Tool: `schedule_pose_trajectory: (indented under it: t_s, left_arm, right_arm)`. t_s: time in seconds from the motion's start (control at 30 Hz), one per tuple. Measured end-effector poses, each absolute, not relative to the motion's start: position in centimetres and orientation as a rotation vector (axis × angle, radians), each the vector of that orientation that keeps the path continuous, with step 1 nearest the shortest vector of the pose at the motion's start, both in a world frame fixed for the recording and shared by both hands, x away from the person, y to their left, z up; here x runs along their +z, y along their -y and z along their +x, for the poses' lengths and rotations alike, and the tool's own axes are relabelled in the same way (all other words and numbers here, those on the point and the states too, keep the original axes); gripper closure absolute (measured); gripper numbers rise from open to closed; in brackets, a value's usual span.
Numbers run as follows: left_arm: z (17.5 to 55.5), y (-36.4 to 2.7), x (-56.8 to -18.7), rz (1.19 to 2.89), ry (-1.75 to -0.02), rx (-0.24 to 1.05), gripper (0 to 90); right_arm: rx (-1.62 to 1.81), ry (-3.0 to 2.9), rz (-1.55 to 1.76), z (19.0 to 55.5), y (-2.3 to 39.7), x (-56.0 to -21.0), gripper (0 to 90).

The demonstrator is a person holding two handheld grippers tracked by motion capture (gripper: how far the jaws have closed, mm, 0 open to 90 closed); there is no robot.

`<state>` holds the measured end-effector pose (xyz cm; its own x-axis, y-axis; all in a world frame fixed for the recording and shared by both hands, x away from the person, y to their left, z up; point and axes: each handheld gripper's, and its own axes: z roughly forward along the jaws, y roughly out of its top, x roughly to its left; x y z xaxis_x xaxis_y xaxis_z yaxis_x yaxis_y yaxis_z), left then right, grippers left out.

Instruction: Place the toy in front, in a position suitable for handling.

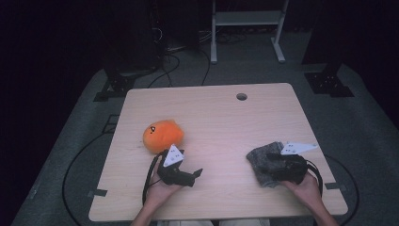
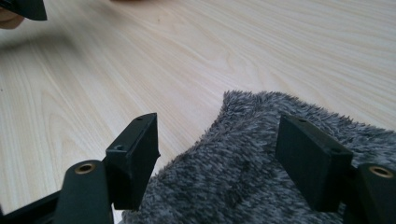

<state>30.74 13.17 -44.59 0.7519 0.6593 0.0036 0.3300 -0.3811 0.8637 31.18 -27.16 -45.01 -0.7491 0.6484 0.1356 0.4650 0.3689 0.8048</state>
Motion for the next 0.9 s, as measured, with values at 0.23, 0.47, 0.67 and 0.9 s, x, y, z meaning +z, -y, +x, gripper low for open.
schedule_pose_trajectory:
  t_s: [0.23, 0.47, 0.67, 0.9]
  left_arm:
    - [31.5, -14.0, -42.7, 1.968, -0.766, 0.483, 1.5]
    - [32.5, -16.4, -39.9, 1.919, -0.761, 0.613, 1.5]
    - [34.3, -19.0, -38.7, 1.891, -0.805, 0.745, 1.5]
    - [37.3, -22.3, -40.0, 1.859, -0.965, 0.726, 1.6]
  right_arm:
    - [1.343, -2.418, 1.031, 31.5, 27.6, -45.1, 28.5]
    - [1.364, -2.405, 1.009, 31.0, 27.5, -44.7, 28.6]
    - [1.358, -2.406, 1.007, 30.9, 27.4, -44.7, 28.9]
    - [1.363, -2.409, 1.006, 30.9, 27.5, -44.7, 28.9]
